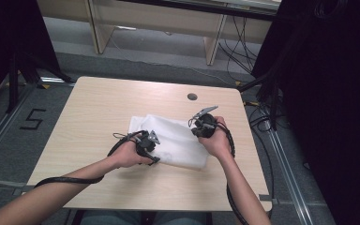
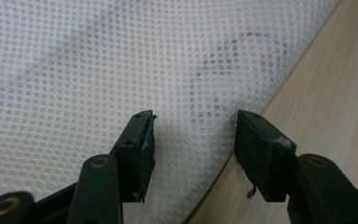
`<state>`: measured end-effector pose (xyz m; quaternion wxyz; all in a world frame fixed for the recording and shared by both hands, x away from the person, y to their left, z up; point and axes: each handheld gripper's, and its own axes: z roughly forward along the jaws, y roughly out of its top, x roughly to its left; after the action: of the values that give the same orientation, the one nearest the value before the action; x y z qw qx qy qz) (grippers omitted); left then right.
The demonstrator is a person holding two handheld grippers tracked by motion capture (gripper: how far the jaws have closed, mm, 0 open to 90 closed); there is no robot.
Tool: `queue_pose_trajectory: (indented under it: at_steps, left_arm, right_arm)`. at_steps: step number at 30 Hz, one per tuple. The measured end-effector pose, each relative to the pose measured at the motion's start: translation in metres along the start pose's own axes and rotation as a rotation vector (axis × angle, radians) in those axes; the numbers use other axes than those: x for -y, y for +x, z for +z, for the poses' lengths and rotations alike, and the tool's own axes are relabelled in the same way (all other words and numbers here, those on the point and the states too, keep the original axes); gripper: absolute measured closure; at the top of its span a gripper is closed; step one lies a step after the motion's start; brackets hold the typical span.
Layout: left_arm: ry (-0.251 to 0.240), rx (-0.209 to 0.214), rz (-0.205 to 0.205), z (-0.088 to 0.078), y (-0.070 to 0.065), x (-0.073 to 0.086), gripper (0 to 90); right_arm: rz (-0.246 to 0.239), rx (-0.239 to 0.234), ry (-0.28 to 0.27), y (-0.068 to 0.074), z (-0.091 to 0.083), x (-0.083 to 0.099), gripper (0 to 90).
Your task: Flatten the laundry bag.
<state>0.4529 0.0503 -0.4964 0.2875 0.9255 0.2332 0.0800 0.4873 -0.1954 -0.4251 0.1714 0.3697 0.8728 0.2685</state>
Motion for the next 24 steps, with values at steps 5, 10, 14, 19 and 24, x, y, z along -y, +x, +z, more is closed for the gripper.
queue_pose_trajectory:
  at_steps: [5, 10, 14, 19, 24]
  left_arm:
    - [0.000, -0.001, 0.001, 0.000, 0.000, 0.000, 47.0]
    - [-0.001, -0.008, 0.005, 0.000, -0.001, 0.000, 47.0]
    - [-0.006, -0.009, 0.008, 0.000, -0.001, 0.001, 47.0]
    - [-0.009, -0.009, 0.006, 0.000, -0.001, 0.002, 47.1]
    - [-0.015, -0.016, 0.015, 0.000, -0.002, 0.003, 47.1]
  right_arm:
    - [-0.020, -0.039, -0.046, 0.018, -0.013, 0.005, 90.0]
    - [-0.044, -0.053, -0.070, 0.031, -0.021, 0.007, 90.0]
    - [-0.048, -0.079, -0.075, 0.037, -0.028, 0.007, 90.0]
    - [-0.079, -0.081, -0.082, 0.044, -0.031, 0.008, 90.0]
    - [-0.103, -0.085, -0.111, 0.056, -0.035, 0.010, 90.0]
